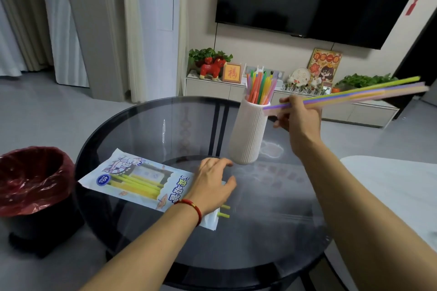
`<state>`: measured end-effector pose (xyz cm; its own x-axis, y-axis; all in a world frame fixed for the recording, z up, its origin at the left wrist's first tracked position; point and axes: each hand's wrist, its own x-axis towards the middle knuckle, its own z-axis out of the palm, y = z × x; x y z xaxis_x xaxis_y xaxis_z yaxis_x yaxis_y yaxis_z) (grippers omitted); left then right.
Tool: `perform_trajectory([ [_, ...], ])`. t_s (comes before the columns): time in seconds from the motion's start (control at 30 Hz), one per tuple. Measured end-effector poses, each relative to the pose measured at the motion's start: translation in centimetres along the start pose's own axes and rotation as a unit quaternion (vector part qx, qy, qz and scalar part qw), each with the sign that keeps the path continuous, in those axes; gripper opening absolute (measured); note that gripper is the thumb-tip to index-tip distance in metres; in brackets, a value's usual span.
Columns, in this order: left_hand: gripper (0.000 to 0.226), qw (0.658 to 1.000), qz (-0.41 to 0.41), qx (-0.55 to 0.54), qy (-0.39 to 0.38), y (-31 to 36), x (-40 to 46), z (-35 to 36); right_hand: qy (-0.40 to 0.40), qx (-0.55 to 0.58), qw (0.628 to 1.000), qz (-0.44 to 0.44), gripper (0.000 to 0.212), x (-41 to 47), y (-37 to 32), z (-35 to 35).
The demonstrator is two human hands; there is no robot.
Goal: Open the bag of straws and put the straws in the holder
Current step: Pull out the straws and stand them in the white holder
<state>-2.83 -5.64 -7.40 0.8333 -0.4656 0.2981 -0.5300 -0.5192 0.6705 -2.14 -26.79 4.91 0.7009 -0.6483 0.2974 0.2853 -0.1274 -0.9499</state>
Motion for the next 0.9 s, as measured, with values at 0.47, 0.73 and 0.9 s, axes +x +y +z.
perform_trajectory([
  [0.47,0.042,0.998,0.025,0.060,-0.009,-0.8,-0.3,-0.2,-0.052,-0.352,0.927,-0.118,0.038,5.4,-2.3,4.9],
  [0.73,0.043,0.997,0.022,0.065,-0.020,-0.5,-0.6,-0.1,-0.120,-0.454,0.883,-0.004,0.037,5.9,-3.2,5.7],
  [0.9,0.044,0.998,0.014,0.065,-0.022,-0.5,-0.6,-0.1,-0.095,-0.426,0.900,-0.004,0.044,5.6,-5.4,5.6],
])
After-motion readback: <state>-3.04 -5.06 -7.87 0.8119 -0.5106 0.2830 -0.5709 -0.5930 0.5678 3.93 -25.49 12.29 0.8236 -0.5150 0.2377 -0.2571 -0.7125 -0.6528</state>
